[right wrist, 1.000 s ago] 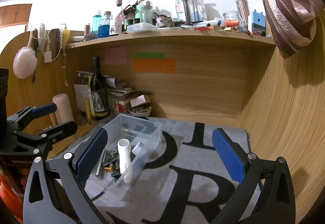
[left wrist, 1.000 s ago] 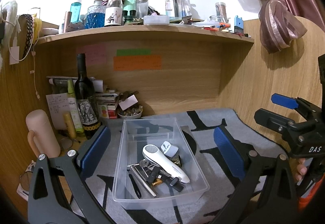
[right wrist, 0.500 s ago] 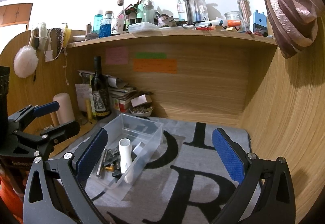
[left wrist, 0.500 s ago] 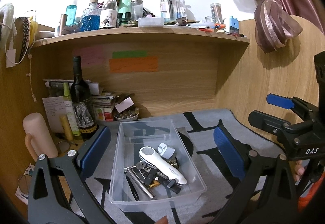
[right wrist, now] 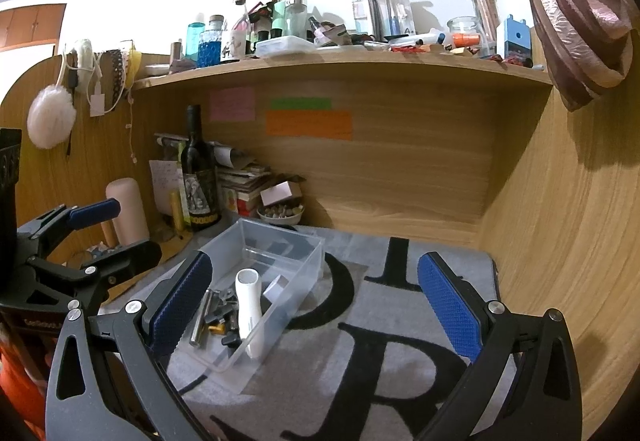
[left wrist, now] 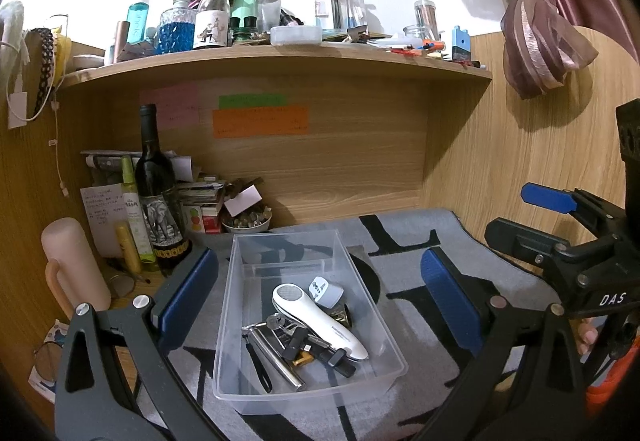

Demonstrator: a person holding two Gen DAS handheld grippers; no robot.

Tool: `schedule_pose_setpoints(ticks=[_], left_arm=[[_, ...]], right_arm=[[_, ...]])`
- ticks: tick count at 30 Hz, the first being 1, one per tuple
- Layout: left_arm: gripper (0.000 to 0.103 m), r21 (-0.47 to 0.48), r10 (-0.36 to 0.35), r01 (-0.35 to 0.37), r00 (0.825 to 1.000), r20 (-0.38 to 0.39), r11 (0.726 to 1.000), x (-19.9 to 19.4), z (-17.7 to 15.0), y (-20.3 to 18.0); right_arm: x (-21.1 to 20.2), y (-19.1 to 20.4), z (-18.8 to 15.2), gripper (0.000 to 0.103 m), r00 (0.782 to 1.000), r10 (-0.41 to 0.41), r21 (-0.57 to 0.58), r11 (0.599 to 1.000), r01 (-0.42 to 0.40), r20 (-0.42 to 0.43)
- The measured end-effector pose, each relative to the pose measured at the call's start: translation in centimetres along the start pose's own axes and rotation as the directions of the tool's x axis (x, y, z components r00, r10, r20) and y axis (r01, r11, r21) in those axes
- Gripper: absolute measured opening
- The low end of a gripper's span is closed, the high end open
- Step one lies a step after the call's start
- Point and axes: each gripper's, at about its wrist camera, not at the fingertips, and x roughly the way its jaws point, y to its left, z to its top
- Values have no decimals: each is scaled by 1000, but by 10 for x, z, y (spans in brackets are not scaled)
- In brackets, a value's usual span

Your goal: Organize rigid objects

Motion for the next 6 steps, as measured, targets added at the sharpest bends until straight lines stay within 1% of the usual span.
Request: schedule_pose_setpoints(ticks=[6], left_arm=[[103,-5,-8,8,1000,-8,1000,2,-1,3]], right_arm=[[4,1,-2,103,1000,-1,-1,1000,1,-17]])
